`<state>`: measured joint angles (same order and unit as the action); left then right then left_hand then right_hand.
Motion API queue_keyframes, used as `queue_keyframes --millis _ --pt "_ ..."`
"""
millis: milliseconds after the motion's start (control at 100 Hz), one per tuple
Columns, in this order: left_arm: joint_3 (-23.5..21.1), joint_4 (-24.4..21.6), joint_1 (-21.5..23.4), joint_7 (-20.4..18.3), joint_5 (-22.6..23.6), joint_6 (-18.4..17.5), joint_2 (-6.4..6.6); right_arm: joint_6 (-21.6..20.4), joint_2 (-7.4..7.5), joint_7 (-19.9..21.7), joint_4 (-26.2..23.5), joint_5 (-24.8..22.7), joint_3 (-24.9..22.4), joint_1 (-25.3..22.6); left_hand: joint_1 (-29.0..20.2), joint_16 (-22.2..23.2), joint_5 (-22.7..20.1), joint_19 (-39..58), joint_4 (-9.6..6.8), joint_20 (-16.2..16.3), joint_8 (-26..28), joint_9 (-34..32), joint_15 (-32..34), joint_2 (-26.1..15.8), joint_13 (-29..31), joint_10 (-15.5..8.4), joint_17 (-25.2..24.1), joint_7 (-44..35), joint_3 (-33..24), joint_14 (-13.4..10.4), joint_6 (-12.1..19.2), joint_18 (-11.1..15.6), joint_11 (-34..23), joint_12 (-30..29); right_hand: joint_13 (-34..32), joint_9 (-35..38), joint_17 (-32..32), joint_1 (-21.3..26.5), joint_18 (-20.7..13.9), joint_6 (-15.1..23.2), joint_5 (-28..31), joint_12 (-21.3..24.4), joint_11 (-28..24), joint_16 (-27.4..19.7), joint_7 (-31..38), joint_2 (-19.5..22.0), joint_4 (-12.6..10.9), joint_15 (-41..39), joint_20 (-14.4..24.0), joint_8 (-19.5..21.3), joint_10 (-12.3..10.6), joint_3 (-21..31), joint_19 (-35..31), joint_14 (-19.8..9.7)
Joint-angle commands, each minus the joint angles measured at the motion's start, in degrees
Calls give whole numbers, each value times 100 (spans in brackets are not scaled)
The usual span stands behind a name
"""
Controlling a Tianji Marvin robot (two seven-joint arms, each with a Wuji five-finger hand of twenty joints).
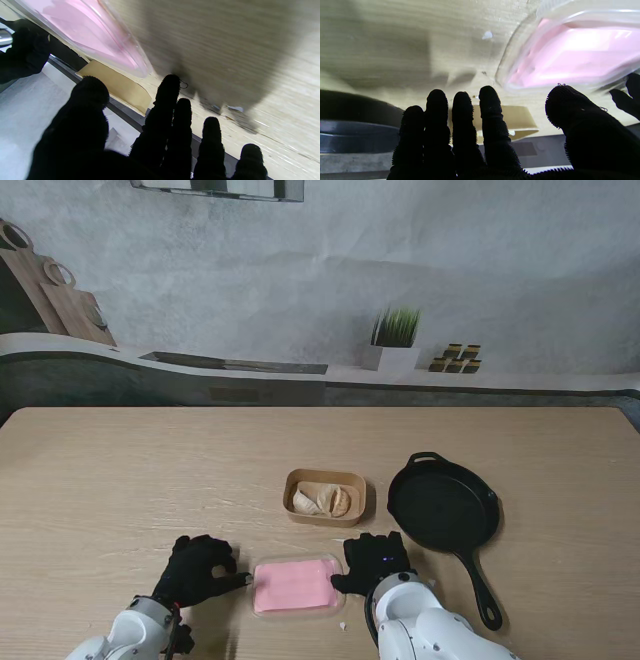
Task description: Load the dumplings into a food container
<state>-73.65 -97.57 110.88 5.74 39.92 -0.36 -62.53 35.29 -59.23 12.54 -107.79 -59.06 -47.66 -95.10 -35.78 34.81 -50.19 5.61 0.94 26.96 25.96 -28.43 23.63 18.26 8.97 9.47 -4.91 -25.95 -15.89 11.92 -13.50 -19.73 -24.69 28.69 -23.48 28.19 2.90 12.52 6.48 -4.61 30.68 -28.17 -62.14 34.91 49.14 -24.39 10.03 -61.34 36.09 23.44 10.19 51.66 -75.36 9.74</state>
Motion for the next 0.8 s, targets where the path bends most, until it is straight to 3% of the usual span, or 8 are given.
queue_keyframes --millis 0,300,520,660,670,790 --pt "114 44 -16 -207 -23 67 -29 131 -42 88 77 110 49 23 -49 -81 -450 -265 37 -154 -124 128 -114 -67 -264 -56 -32 89 51 -130 -217 175 44 -68 129 -158 -129 -269 -186 -170 -110 0 64 -25 -52 248 -282 29 92 -50 150 -50 68 165" --pt "361 100 -174 -366 -161 245 -13 600 -38 56 288 474 359 335 -134 -66 -770 -275 50 -272 -100 36 -88 54 -257 -74 -21 -117 -180 -140 -308 181 -76 -74 169 -193 -158 -255 -198 -227 -113 3 44 -19 -61 328 -286 1 158 -74 197 25 90 186" --pt "490 172 -262 -459 -218 274 3 927 -7 112 369 813 756 624 -109 -70 -738 -255 73 -313 -154 52 -74 106 -258 -99 -21 -107 -381 -148 -260 179 -97 -75 237 -243 -215 -239 -233 -213 -115 8 44 -23 -69 350 -280 7 206 -97 176 47 118 173" --pt "538 204 -287 -509 -219 265 15 1198 5 96 393 1158 1026 820 -268 -74 -648 -240 57 -324 -178 62 -68 234 -243 -125 -21 -87 -564 -169 -221 176 -107 -71 527 -608 -316 -243 -318 -185 -174 49 152 -54 -74 363 -279 92 239 -106 97 24 179 95" --pt "539 204 -287 -512 -217 264 16 1214 4 94 391 1184 1037 827 -191 -80 -643 -216 72 -323 -196 65 -66 285 -245 -132 -30 -99 -760 -171 -221 177 -117 -66 551 -638 -320 -242 -323 -177 -175 57 169 -59 -74 364 -278 104 241 -106 89 21 183 89" --pt "543 210 -291 -521 -175 233 24 1364 -53 -73 350 1494 1071 823 -202 -84 -601 -186 91 -320 -226 60 -51 416 -229 -166 -36 -101 -1047 -176 -178 169 -142 -52 949 -1233 -523 -137 -491 -221 -106 264 595 -258 -61 367 -283 488 265 -107 -72 42 388 -107"
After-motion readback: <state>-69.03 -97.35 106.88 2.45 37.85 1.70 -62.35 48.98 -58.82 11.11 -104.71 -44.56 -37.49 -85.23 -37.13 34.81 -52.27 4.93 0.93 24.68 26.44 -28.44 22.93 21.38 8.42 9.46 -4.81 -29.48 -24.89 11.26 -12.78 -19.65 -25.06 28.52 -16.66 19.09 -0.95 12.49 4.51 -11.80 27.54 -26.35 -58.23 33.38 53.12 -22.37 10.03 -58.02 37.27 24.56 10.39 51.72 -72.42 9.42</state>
